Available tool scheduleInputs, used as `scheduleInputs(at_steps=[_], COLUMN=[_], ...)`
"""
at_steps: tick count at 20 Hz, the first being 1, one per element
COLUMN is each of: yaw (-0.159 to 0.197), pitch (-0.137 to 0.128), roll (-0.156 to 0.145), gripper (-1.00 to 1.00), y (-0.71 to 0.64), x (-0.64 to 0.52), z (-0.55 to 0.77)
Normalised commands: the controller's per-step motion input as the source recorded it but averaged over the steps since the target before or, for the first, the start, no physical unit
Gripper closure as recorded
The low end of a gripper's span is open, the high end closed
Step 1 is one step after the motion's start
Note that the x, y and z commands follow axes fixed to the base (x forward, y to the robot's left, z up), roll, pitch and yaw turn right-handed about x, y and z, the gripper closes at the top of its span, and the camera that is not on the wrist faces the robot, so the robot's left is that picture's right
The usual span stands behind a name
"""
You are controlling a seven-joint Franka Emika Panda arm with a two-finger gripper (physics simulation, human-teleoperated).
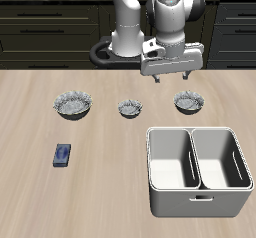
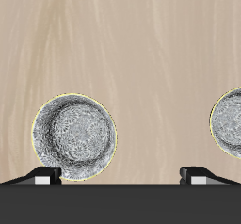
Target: Stack the middle-sized bowl on the largest bowl and stack the smallest bowl on the middle-sized bowl
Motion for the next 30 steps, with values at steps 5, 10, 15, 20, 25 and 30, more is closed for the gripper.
scheduleInputs(at_steps=[5,10,15,20,25,30], yaw=[0.007,0.001,0.001,0.000,0.007,-0.012], pitch=[0.041,0.019,0.039,0.056,0.052,0.067], roll=[0.006,-0.002,-0.001,0.030,0.012,0.065], gripper=[-1.00,-1.00,-1.00,-1.00,-1.00,-1.00], y=[0.02,0.00,0.04,0.13,0.02,0.00], x=[-0.04,0.01,0.01,0.02,0.03,0.08], z=[-0.25,-0.16,-0.19,-0.33,-0.25,-0.29])
